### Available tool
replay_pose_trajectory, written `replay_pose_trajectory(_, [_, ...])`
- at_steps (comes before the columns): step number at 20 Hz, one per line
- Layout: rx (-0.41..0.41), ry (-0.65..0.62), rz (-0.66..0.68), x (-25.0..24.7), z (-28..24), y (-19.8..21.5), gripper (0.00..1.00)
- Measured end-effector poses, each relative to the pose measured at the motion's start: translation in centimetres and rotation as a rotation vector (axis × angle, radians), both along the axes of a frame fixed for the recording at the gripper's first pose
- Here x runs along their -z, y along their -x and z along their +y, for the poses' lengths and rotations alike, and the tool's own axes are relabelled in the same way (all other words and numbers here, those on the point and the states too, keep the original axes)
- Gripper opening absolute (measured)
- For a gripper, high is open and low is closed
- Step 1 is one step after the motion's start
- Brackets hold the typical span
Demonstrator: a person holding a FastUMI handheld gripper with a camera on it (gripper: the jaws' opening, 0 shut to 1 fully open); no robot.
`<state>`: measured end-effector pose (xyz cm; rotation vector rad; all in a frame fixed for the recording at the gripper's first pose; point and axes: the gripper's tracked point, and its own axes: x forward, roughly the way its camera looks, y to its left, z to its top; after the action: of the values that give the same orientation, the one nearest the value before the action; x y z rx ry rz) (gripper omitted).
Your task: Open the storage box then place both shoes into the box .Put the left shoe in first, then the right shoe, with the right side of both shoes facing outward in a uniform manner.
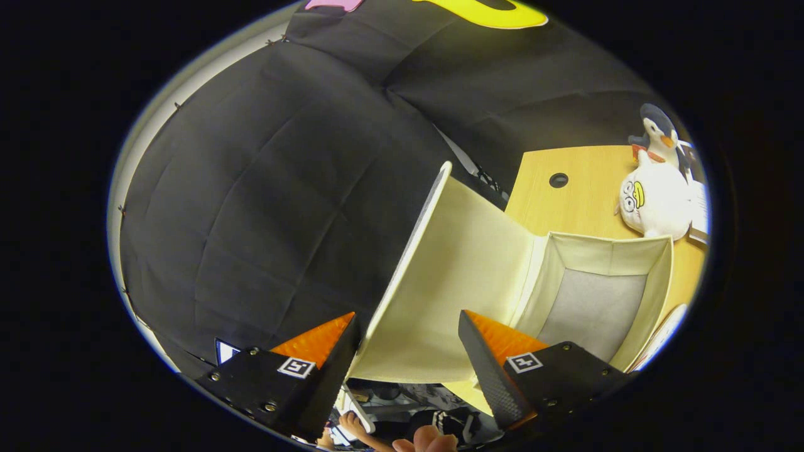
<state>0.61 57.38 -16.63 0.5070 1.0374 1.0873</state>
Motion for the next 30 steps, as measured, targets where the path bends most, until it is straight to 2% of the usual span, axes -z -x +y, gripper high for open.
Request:
replay_pose_trajectory(6, [0.023,0.011,-0.062,-1.0,-3.7,-1.9,0.95])
replay_pose_trajectory(12, [0.112,0.100,-0.086,1.7,-12.3,-3.5,0.95])
replay_pose_trajectory(21, [0.276,0.299,-0.019,10.6,-25.8,-5.6,0.95])
replay_pose_trajectory(25, [0.291,0.405,0.019,14.6,-30.2,-4.5,0.95])
replay_pose_trajectory(30, [0.272,0.522,0.095,19.6,-33.9,-2.4,0.95])
